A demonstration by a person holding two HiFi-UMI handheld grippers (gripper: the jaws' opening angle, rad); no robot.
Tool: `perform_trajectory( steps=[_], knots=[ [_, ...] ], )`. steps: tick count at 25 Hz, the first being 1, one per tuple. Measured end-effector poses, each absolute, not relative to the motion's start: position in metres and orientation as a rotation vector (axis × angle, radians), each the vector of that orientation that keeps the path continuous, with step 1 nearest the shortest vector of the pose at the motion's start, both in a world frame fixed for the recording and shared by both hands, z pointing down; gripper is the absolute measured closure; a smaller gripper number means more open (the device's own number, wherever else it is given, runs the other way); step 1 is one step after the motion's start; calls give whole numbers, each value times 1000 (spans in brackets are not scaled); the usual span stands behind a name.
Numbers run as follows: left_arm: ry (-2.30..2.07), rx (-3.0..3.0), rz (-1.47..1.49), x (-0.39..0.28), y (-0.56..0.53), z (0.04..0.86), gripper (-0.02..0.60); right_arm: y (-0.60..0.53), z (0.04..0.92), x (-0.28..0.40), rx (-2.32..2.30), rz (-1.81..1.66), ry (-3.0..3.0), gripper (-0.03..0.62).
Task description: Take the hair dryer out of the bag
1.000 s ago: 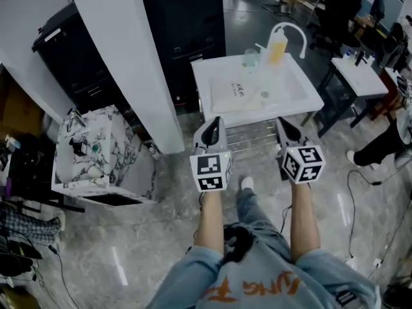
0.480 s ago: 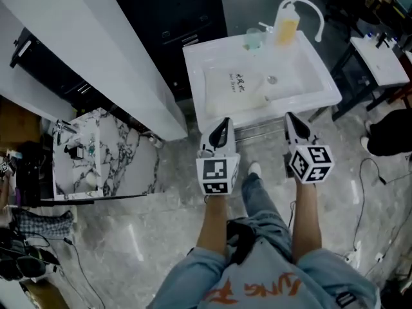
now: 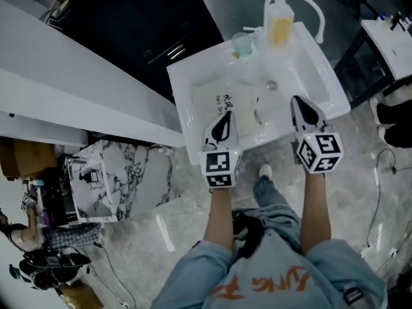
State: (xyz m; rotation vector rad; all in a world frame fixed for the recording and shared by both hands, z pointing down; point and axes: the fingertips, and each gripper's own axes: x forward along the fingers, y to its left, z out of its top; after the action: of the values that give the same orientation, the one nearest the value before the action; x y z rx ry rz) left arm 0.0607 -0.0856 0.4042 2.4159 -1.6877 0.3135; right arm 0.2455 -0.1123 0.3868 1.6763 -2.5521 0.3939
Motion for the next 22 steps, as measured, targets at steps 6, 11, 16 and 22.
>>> perform_trajectory(
  steps=[6,11,16,22],
  knots=[
    [-1692,2447,367,71,-126,397,580,-158,382,255,1635,406,-2614,594],
    [-1699,2457,399,71,-151,398,580,-179,381,259,1592,389,-2643,594],
    [-1650,2547,434,80,-161,393,580,-194,381,273,1626,386,-2628,594],
    [-1627,2576,483,73,-163,398,580,-196,382,256,1548,361,-2631,594]
  ],
)
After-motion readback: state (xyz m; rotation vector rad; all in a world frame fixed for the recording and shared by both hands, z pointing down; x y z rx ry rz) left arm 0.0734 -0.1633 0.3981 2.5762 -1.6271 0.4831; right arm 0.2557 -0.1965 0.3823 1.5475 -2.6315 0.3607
